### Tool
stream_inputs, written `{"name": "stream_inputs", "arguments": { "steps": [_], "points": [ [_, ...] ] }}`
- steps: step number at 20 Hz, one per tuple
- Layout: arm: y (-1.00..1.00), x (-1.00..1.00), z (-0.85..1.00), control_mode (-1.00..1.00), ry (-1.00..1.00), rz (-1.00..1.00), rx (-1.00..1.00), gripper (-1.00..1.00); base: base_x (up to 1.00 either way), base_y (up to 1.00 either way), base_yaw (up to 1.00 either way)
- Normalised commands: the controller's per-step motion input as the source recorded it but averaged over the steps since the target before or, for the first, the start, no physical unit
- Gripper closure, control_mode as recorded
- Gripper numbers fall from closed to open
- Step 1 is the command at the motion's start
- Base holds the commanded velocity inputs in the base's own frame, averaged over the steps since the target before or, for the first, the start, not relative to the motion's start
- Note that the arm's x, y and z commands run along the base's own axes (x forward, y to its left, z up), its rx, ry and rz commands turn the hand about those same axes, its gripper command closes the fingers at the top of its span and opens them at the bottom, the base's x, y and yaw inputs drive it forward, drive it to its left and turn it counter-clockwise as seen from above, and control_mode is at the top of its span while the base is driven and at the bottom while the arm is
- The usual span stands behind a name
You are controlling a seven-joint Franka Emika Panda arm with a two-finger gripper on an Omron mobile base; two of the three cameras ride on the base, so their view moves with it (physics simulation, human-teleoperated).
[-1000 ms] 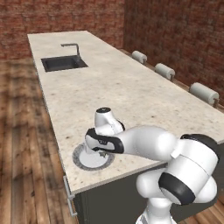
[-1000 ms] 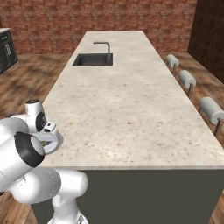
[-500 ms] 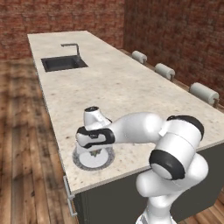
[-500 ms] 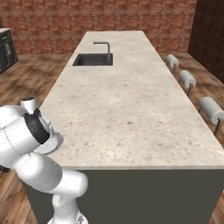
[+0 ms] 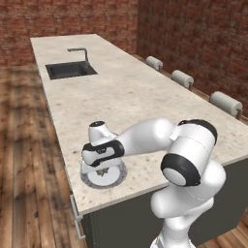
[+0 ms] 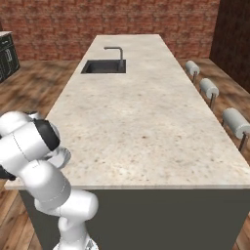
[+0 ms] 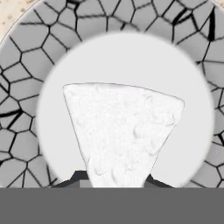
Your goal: Take the baked cake out of the oven and place it on the plate for cooling. Then close the oven door.
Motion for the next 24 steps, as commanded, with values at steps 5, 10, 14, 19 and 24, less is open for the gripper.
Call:
{"name": "stream_inputs", "arguments": {
  "steps": [5,10,14,19,24],
  "points": [
    [0.00,0.03,-0.09,-1.00,0.00,0.01,0.00,1.00,0.00,0.00,0.00],
    [0.00,0.00,-0.08,-1.00,0.00,0.01,0.00,1.00,0.00,0.00,0.00],
    [0.00,0.00,-0.09,-1.00,0.00,0.01,0.00,1.00,0.00,0.00,0.00],
    [0.00,0.00,-0.07,-1.00,0.01,0.01,0.00,1.00,0.00,0.00,0.00],
    [0.00,0.00,-0.01,-1.00,0.00,0.01,0.00,-1.00,0.00,0.00,0.00]
  ]
}}
